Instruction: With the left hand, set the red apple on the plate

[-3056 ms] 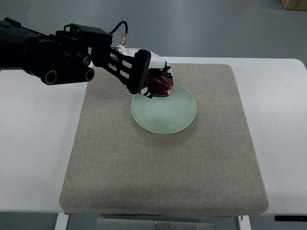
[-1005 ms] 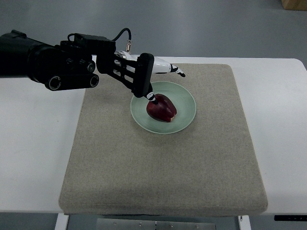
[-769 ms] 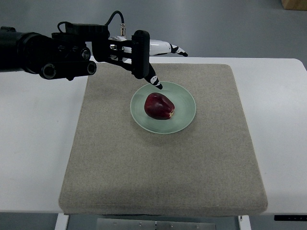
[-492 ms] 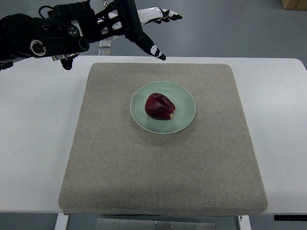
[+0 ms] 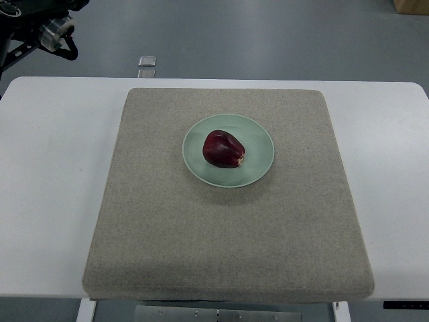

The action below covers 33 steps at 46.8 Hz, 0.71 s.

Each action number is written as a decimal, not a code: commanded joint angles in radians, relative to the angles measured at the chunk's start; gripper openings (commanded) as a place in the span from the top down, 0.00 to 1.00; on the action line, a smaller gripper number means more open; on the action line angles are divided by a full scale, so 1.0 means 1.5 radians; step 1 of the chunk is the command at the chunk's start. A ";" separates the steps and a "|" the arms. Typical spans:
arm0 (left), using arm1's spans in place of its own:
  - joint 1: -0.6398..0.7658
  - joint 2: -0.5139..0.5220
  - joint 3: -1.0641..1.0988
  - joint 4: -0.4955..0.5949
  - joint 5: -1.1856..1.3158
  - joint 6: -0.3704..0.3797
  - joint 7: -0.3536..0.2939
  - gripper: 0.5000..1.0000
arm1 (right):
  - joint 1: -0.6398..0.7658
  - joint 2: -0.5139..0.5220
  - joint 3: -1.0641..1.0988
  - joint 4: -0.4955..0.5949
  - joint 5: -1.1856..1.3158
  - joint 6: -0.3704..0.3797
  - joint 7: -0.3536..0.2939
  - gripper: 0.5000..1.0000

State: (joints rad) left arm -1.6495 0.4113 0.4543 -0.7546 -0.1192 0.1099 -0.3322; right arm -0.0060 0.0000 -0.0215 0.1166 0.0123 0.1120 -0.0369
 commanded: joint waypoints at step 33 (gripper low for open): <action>0.254 0.006 -0.345 0.137 -0.186 -0.127 0.002 0.00 | -0.001 0.000 0.000 0.000 0.000 0.000 0.000 0.14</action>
State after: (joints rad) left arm -1.2913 0.4202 -0.0394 -0.5819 -0.3968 -0.0602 -0.3297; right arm -0.0060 0.0000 -0.0214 0.1166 0.0123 0.1120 -0.0367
